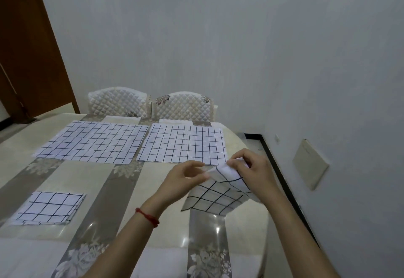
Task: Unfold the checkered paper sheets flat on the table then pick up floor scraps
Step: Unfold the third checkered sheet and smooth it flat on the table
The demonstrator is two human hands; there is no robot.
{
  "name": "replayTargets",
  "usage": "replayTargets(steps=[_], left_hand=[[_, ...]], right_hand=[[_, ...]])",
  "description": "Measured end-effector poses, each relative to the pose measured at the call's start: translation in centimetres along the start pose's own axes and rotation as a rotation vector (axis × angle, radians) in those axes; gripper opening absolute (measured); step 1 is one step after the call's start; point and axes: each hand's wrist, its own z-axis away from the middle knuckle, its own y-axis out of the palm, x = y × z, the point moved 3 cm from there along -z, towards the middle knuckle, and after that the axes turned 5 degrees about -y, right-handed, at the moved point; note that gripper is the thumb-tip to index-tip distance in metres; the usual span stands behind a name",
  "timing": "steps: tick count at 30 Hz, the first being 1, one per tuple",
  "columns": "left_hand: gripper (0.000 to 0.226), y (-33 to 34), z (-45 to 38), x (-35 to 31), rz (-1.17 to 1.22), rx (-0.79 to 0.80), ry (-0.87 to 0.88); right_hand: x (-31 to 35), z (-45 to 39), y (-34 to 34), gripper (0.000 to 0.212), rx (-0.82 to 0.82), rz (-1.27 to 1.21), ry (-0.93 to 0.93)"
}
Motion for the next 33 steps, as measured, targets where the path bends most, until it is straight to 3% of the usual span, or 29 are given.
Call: replayTargets(steps=[2, 5, 7, 12, 18, 21, 23, 26, 30, 33], left_hand=[[0.029, 1.1, -0.4, -1.0, -0.111, 0.052, 0.116], [0.011, 2.3, -0.7, -2.6, -0.161, 0.039, 0.243], [0.025, 2.4, -0.9, -3.1, -0.135, 0.000, 0.249], [0.023, 0.3, -1.5, -2.9, -0.034, -0.171, 0.199], [0.029, -2.3, -2.4, -1.2, 0.207, -0.345, 0.112], [0.029, -2.4, -2.8, -0.2, 0.241, -0.412, 0.061], [0.006, -2.2, -2.8, 0.2, 0.249, -0.482, -0.010], [0.038, -1.2, -2.1, 0.3, 0.114, -0.555, -0.051], [0.016, 2.0, -0.6, -1.1, 0.043, -0.379, 0.061], [0.014, 3.9, 0.0, -1.7, 0.116, -0.208, 0.065]], right_hand=[[0.4, -0.2, 0.6, 0.018, 0.072, 0.021, -0.020], [0.6, -0.2, 1.0, 0.016, 0.097, -0.009, -0.028], [0.4, -0.2, 0.6, 0.009, 0.100, -0.075, 0.009], [-2.3, 1.1, -1.1, 0.017, 0.183, -0.098, 0.205], [-4.4, 2.3, -2.2, 0.034, 0.103, -0.204, 0.324], [-3.7, 1.7, -1.7, 0.025, 0.055, -0.263, 0.314], [-3.1, 1.3, -1.2, 0.015, 0.012, -0.309, 0.303], [-2.3, 0.7, -0.2, 0.011, -0.034, -0.338, 0.275], [-1.7, 0.3, 1.1, 0.020, -0.034, -0.364, 0.272], [-1.2, 0.2, 1.8, 0.022, -0.020, -0.408, 0.268]])
